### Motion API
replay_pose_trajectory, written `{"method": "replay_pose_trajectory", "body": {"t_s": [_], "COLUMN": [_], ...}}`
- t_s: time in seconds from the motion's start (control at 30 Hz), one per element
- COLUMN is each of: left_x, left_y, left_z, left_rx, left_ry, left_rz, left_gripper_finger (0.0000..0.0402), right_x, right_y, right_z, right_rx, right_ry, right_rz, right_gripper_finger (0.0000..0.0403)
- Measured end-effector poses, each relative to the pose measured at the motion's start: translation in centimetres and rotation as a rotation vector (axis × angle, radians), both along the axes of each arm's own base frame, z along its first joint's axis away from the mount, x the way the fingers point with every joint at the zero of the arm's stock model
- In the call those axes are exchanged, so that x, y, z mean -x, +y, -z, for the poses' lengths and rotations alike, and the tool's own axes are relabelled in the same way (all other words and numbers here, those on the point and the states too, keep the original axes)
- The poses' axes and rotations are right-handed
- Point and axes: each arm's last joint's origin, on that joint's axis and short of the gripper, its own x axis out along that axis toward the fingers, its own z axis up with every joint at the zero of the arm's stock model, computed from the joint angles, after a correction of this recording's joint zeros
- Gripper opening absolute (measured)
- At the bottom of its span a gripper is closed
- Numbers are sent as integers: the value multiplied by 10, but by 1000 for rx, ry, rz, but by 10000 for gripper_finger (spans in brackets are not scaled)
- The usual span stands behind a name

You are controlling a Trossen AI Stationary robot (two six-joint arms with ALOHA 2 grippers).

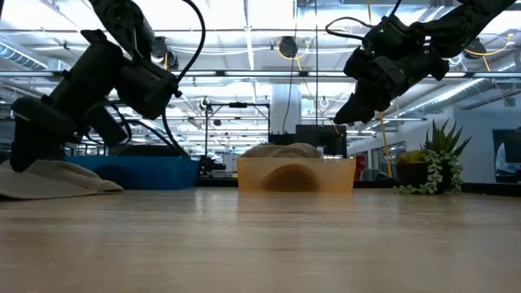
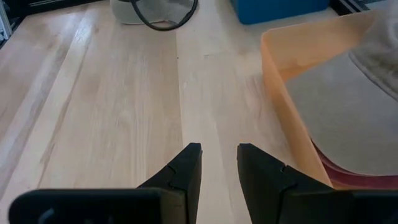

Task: Pick & Place hat
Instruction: Put the brown cap into the orange bin

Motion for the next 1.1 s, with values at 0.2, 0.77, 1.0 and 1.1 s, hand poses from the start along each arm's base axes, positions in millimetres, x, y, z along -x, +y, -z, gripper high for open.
{"method": "replay_pose_trajectory", "body": {"t_s": [0.2,0.77,1.0,1.1], "left_x": [-3,-14,-48,-64], "left_y": [-1,-1,2,4], "left_z": [-4,-31,-75,-102], "left_rx": [31,49,31,-10], "left_ry": [-2,28,-174,-294], "left_rz": [30,13,17,43], "left_gripper_finger": [155,18,17,14], "right_x": [-1,6,21,30], "right_y": [0,3,12,17], "right_z": [-1,-16,-33,-41], "right_rx": [-4,22,48,63], "right_ry": [-15,-76,-123,-144], "right_rz": [7,11,11,12], "right_gripper_finger": [93,93,93,93]}}
